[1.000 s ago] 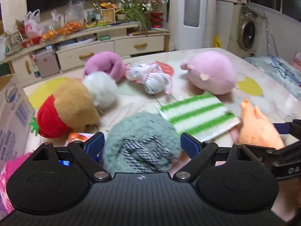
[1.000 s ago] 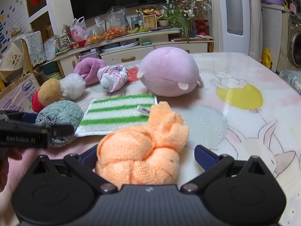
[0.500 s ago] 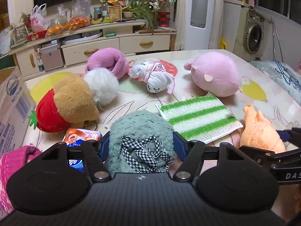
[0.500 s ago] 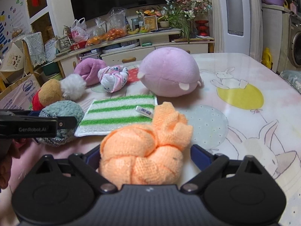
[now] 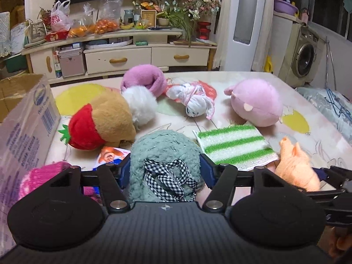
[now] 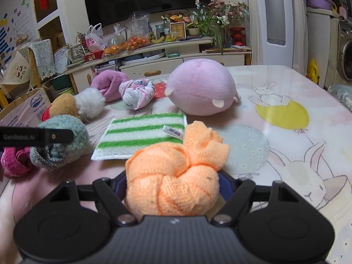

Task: Organize soft objects
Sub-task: 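Carry both items into the cardboard box and open both tools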

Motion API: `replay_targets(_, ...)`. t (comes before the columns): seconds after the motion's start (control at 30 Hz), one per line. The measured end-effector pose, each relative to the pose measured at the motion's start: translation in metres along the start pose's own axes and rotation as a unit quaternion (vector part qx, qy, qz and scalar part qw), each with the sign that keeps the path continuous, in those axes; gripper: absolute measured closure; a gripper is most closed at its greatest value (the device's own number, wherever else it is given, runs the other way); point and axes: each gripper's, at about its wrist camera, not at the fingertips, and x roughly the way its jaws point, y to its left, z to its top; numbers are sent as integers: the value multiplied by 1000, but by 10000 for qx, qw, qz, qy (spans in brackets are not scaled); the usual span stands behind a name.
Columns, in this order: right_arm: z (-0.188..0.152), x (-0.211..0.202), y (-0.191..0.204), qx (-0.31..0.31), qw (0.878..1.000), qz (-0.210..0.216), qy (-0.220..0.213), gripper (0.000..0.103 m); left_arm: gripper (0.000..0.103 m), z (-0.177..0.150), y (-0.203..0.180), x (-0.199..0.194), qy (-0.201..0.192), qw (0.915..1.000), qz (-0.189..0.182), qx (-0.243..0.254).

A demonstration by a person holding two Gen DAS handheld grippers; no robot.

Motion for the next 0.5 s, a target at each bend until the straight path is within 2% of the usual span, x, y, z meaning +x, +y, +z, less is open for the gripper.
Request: replay_targets(0.5,0,-16,35,-449,9986,113,-259,26,26,14,17,-43,-414,9988,-121,-234)
